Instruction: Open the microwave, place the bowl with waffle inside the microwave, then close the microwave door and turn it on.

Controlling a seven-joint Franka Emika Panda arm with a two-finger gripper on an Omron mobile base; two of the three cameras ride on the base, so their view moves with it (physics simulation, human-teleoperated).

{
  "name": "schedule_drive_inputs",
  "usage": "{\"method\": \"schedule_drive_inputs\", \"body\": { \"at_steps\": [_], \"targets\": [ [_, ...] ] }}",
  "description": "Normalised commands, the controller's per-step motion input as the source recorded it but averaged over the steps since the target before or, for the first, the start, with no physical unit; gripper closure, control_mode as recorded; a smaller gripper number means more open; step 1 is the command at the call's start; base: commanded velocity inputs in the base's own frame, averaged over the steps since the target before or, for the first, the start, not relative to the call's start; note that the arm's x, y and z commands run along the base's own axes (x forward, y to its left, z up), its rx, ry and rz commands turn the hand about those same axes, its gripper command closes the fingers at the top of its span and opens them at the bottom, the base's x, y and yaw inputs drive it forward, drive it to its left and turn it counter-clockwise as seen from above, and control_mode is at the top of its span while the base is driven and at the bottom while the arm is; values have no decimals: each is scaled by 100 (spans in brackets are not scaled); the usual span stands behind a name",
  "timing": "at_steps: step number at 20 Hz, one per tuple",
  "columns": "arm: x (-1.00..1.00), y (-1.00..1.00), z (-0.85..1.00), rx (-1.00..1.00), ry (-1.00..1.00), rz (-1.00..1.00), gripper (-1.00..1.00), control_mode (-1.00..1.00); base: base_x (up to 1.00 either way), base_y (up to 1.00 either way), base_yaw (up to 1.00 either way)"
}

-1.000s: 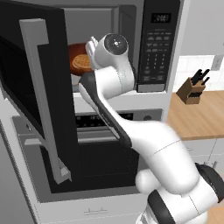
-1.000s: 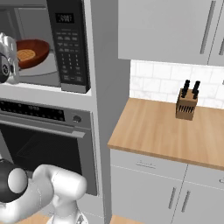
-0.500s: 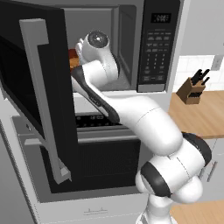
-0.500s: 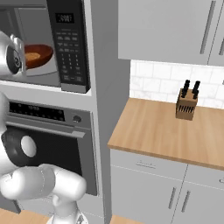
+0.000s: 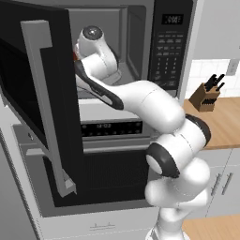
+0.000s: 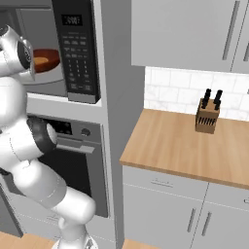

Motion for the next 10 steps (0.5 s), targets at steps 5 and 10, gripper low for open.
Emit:
{"method": "schedule_drive_inputs", "body": {
  "at_steps": [5, 10],
  "targets": [
    [-15, 3, -4, 0, -9, -1, -100, -100, 0, 0, 0],
    [-46, -40, -18, 5, -24, -1, -100, -100, 0, 0, 0]
  ]
}}
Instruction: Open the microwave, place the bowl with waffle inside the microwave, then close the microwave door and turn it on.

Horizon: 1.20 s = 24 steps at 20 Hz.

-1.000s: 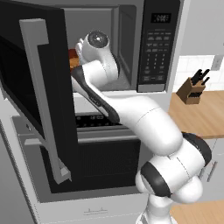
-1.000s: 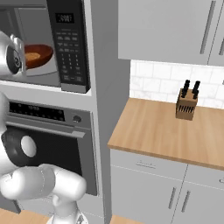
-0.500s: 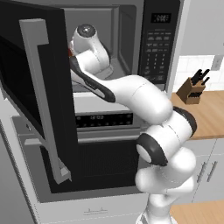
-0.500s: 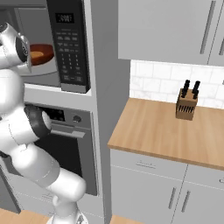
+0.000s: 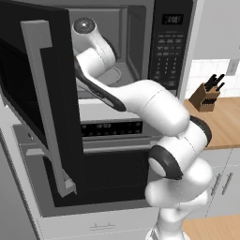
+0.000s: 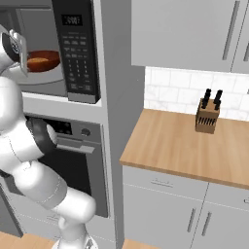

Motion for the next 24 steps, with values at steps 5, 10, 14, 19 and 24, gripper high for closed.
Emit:
{"method": "schedule_drive_inputs", "body": {
  "at_steps": [5, 10, 14, 19, 24],
  "targets": [
    [-80, -60, 6, 19, -31, 0, -100, -100, 0, 0, 0],
    [-100, -63, 2, 18, -40, 0, -100, -100, 0, 0, 0],
    [-100, -69, 0, 19, -42, 0, -100, -100, 0, 0, 0],
    [-100, -41, -1, 5, -36, 3, -100, -100, 0, 0, 0],
    [-100, -3, 0, -15, -12, 4, -100, -100, 0, 0, 0]
  ]
}}
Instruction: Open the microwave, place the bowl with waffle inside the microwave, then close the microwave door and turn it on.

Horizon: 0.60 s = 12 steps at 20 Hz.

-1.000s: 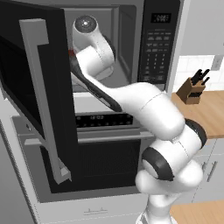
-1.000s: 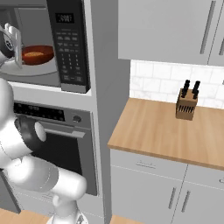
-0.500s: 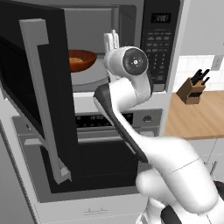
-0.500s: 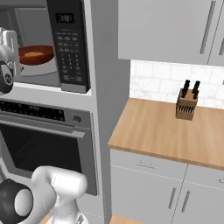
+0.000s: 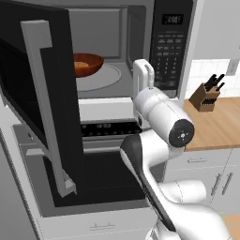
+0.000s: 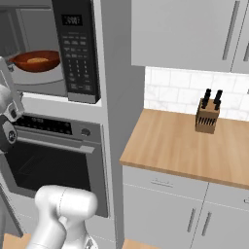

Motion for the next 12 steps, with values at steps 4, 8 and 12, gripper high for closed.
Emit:
{"method": "schedule_drive_inputs", "body": {
  "at_steps": [4, 8, 12],
  "targets": [
    [-100, -3, -7, -20, -1, 0, -100, -100, 0, 0, 0],
    [-100, 0, -10, -19, 9, -10, -100, -100, 0, 0, 0],
    [-83, 0, 0, -12, 26, -21, -100, -100, 0, 0, 0]
  ]
}}
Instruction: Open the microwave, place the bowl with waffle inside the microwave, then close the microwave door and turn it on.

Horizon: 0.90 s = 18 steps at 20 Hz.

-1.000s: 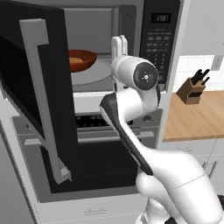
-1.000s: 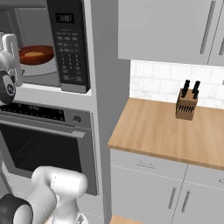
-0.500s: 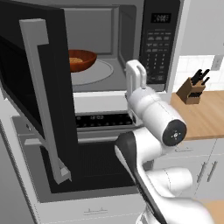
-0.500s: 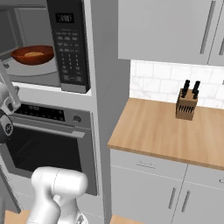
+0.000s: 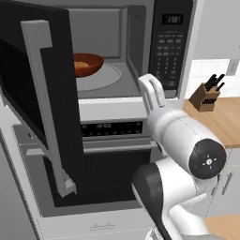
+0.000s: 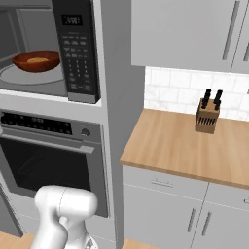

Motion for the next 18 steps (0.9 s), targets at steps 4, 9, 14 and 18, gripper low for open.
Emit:
{"method": "schedule_drive_inputs", "body": {
  "at_steps": [4, 9, 14, 18],
  "targets": [
    [-49, -35, -40, -2, 20, -23, 100, -100, 0, 0, 0],
    [-14, -64, -69, 0, 3, -17, 100, -100, 0, 0, 0],
    [-3, -36, -60, 0, -4, -4, 100, -100, 0, 0, 0],
    [-74, -22, -43, 0, -29, 7, 100, -100, 0, 0, 0]
  ]
}}
